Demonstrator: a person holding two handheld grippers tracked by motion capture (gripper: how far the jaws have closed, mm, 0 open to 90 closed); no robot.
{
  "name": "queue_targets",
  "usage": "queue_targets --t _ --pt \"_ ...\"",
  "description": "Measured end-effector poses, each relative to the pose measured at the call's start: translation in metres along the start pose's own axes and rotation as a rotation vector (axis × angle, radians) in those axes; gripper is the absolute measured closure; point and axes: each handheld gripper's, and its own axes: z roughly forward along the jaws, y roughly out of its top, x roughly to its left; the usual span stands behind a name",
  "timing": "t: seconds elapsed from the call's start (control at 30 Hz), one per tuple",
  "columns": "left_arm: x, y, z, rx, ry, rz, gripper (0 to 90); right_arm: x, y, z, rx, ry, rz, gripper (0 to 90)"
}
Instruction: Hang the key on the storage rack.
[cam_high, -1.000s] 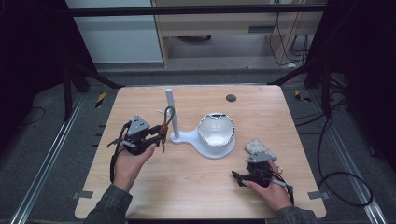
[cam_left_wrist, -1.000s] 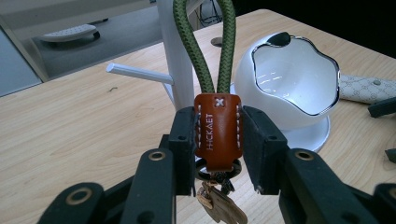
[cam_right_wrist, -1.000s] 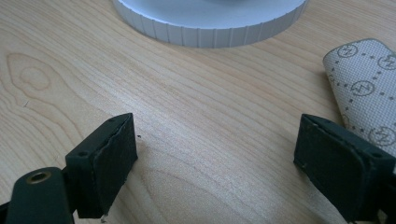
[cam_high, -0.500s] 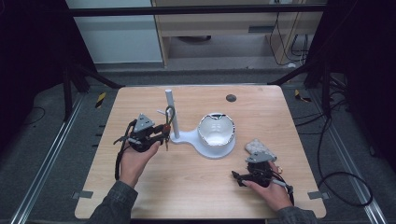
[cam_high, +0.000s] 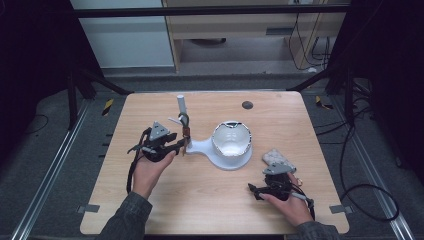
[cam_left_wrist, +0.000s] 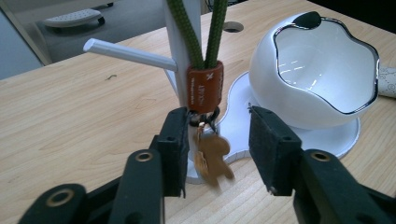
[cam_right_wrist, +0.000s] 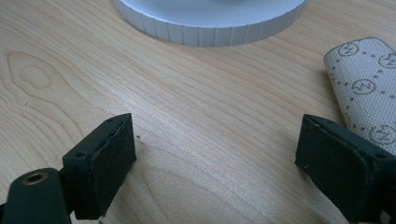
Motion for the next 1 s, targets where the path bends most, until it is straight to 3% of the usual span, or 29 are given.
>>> queue_targets --t 0.27,0.67,0.8,1.0 --pt "0.000 -0.007 -0.003 0.008 0.010 -0.009 47.3 0.000 0.000 0.000 0.004 -0.001 -0.006 9.6" --pt "0.003 -0.023 -0.007 0.064 -0.002 -0.001 34.5 -0.001 0.003 -0.005 0.037 0.002 -0.017 9.3" --pt "0.005 -0.031 -0.006 0.091 -0.012 0.010 29.6 -0.002 0.013 -0.015 0.042 -0.025 -0.068 11.0" --pt "0.011 -0.045 -0.004 0.110 -0.025 -0.008 27.6 -0.012 0.033 -0.035 0.078 -0.061 -0.081 13.3"
